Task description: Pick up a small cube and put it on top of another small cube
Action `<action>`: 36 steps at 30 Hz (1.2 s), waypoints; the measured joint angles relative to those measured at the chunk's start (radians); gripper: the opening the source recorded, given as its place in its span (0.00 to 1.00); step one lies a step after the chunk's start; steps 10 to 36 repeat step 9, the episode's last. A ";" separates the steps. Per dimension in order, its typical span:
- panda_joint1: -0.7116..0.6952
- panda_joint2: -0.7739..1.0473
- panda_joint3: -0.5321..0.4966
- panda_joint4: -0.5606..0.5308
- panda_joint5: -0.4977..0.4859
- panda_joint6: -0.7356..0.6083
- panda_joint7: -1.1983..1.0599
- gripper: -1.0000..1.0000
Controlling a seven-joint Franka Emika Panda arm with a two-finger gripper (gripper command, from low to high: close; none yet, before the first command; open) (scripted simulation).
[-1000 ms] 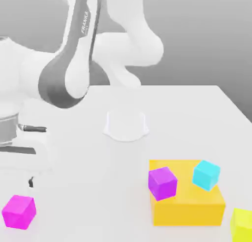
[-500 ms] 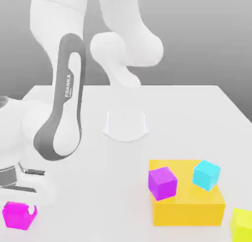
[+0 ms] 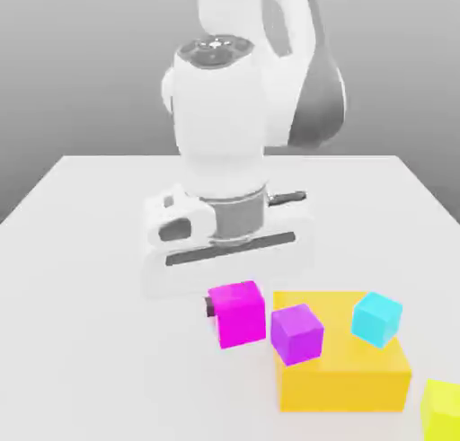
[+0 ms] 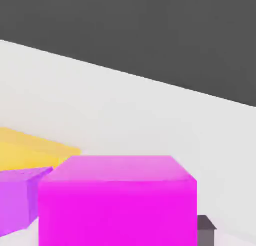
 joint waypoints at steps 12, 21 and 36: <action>0.039 0.071 0.061 -0.076 -0.032 0.150 0.047 1.00; 0.039 0.071 0.061 -0.076 -0.032 0.150 0.047 1.00; 0.039 0.071 0.061 -0.076 -0.032 0.150 0.047 1.00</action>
